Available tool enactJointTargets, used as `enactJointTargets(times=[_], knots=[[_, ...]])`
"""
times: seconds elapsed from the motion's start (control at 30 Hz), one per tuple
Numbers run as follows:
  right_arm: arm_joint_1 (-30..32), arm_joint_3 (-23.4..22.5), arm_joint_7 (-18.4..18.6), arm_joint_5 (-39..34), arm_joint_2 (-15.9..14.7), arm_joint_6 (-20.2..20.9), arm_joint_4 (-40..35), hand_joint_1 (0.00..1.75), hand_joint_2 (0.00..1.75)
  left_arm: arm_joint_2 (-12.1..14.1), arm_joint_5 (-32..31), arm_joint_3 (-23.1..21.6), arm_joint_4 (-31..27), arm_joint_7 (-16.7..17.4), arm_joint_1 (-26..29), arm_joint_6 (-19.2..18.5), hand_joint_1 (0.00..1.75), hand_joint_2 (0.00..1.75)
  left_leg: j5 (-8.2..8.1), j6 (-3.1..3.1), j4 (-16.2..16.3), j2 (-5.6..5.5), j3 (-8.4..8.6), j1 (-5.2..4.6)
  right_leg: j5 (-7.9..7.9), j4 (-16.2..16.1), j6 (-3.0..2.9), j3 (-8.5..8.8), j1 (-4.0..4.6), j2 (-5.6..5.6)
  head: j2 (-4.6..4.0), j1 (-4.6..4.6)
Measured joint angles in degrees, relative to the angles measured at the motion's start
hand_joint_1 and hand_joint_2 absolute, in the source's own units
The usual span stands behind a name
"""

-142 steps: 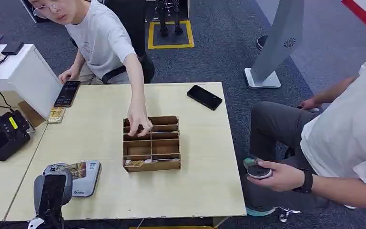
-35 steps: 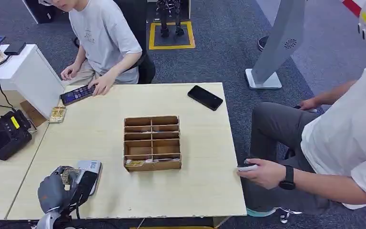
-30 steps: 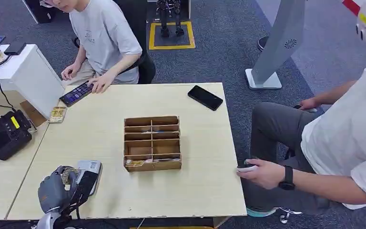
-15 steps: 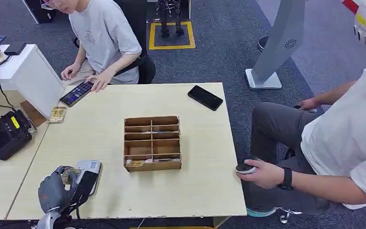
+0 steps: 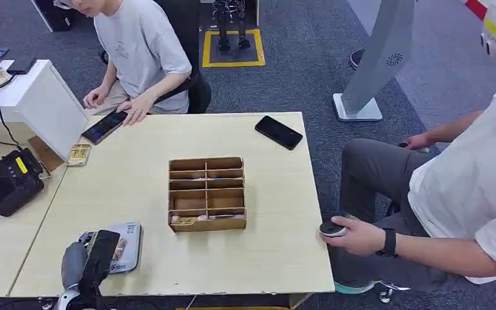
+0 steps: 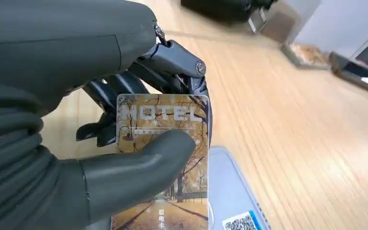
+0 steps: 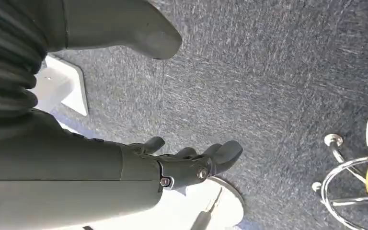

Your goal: Pass the card to the sensor for recognition and then transmit it.

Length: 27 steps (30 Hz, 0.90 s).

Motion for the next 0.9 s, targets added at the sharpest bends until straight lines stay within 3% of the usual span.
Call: enactJointTargets(times=[0.5,0.63,0.9], knots=[[-1.17,0.00,-0.33,0.00,-0.44,-1.59,2.45,0.00,1.75,1.79,9.34,0.00,0.20,0.02,0.55,-2.64,1.75,1.75,0.00,0.00,0.00,0.01,0.02,0.00,0.00,0.00,0.00,0.00,0.00,0.00,0.00,0.00],[-1.29,0.00,-0.48,0.00,-0.55,-1.86,2.86,0.00,1.75,1.75,17.40,0.02,0.17,-3.87,1.02,-3.74,1.75,1.75,0.00,0.00,0.00,0.01,0.03,0.00,0.00,0.00,0.00,0.00,0.00,0.00,0.00,0.00],[-1.38,0.00,-0.50,0.00,-0.59,-1.94,3.21,0.00,1.75,1.70,18.88,0.02,0.15,-4.76,1.29,-3.95,1.75,1.75,0.00,0.00,0.00,0.01,0.03,0.00,0.00,0.00,0.00,0.00,0.00,0.00,0.00,0.00]])
